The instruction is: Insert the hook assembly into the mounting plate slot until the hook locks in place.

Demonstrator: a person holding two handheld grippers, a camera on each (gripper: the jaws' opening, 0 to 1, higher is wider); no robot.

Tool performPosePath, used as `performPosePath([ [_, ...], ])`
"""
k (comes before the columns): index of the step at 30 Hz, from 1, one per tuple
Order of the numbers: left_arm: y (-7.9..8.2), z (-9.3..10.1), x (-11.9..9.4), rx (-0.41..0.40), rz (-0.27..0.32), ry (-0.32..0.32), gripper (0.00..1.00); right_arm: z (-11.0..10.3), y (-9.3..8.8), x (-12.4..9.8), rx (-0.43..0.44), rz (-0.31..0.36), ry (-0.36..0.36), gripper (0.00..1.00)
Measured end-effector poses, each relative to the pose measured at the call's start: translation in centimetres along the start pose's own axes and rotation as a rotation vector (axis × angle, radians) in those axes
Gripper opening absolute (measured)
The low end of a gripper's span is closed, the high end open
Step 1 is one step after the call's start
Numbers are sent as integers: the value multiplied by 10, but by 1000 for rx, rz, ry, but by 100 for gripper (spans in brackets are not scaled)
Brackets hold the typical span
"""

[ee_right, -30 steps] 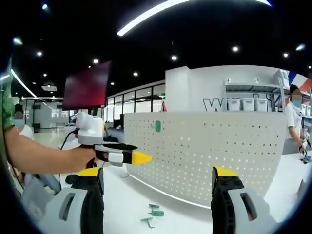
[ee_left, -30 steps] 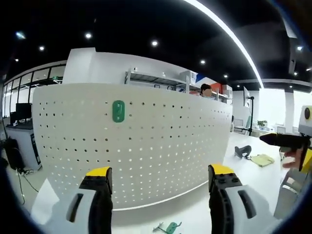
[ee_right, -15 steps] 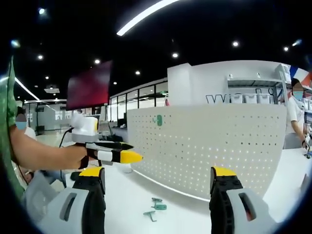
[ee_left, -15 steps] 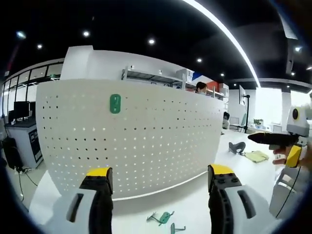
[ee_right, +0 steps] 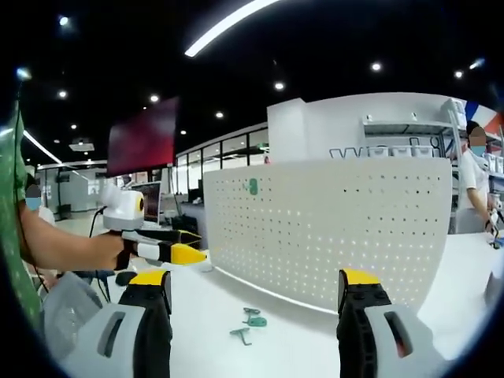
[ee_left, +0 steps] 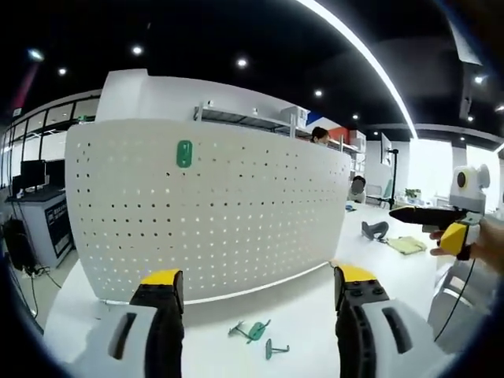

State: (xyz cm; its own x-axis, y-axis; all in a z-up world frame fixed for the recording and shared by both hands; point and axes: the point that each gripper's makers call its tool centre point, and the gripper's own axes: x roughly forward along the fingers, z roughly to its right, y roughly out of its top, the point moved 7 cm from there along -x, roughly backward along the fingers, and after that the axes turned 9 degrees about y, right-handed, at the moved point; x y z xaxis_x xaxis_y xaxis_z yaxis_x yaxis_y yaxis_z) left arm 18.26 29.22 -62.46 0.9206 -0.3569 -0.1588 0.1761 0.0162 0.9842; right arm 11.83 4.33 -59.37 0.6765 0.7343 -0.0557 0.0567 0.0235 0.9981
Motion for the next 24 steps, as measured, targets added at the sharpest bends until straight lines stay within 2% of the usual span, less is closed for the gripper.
performPosePath([
  [24,-46,18,-28,6,-103,-42,77,-11,-9,-14,10,-15,-7,87],
])
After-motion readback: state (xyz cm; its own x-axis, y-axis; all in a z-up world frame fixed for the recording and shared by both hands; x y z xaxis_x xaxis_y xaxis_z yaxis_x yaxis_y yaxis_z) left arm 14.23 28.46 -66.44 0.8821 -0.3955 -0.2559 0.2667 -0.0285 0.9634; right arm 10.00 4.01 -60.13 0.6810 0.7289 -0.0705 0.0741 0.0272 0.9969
